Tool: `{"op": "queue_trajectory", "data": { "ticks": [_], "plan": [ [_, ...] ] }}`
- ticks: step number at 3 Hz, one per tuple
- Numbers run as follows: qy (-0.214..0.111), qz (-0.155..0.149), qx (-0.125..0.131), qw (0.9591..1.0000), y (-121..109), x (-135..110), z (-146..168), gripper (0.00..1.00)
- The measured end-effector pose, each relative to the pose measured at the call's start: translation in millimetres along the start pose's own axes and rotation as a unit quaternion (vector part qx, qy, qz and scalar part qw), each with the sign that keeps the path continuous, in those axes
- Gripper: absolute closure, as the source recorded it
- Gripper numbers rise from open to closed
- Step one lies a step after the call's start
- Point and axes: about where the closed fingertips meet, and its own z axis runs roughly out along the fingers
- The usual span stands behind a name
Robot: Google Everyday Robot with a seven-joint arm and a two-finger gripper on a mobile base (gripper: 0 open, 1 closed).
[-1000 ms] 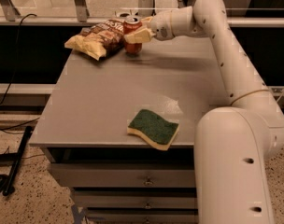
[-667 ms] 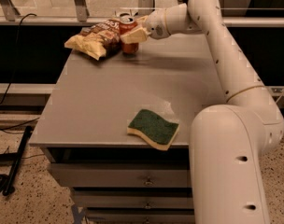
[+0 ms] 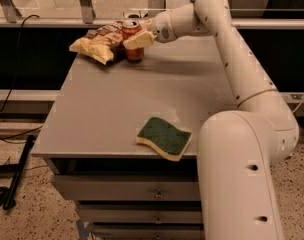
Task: Move coke can near brown chip bag
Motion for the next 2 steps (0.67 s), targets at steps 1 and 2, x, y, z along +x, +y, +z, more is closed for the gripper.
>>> {"op": "queue_trajectory", "data": {
  "ticks": [1, 2],
  "plan": [
    [0.0, 0.003, -0.003, 1.0, 1.1, 0.1, 1.4, 0.0],
    [0.003, 0.008, 0.008, 0.9999, -3.9, 3.8, -8.0, 0.0]
  ]
}}
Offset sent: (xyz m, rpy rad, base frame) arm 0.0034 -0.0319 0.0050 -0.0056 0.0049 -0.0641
